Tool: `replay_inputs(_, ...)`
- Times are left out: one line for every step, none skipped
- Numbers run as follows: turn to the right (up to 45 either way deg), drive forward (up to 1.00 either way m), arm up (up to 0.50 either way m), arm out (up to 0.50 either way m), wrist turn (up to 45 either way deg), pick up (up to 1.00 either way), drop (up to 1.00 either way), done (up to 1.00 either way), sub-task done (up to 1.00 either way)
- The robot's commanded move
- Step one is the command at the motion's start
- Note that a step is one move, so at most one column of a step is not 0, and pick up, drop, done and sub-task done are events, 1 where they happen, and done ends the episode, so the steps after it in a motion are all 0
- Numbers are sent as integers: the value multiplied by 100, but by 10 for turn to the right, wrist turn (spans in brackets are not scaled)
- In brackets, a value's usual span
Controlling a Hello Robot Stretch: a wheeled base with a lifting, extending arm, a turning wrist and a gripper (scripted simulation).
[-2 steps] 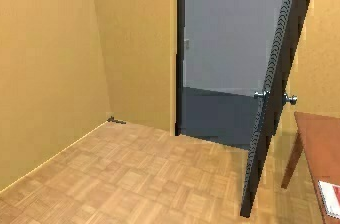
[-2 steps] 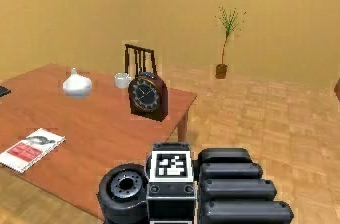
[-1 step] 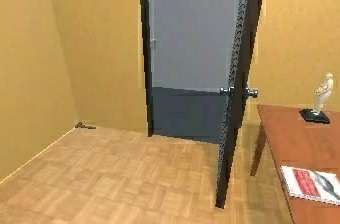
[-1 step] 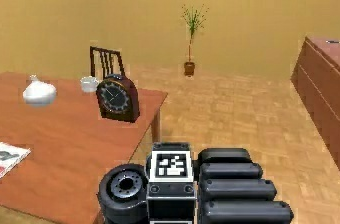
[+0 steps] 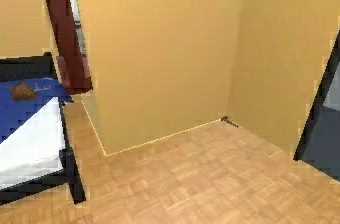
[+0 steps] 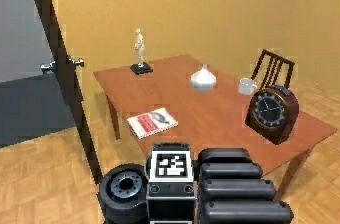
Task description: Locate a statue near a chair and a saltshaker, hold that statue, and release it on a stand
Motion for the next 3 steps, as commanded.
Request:
replay_inputs(-450, 0, 0, 0, 0, 0, 0, 0, 0)
replay_inputs(-450, 0, 0, 0, 0, 0, 0, 0, 0)
replay_inputs(-150, 0, 0, 0, 0, 0, 0, 0, 0)
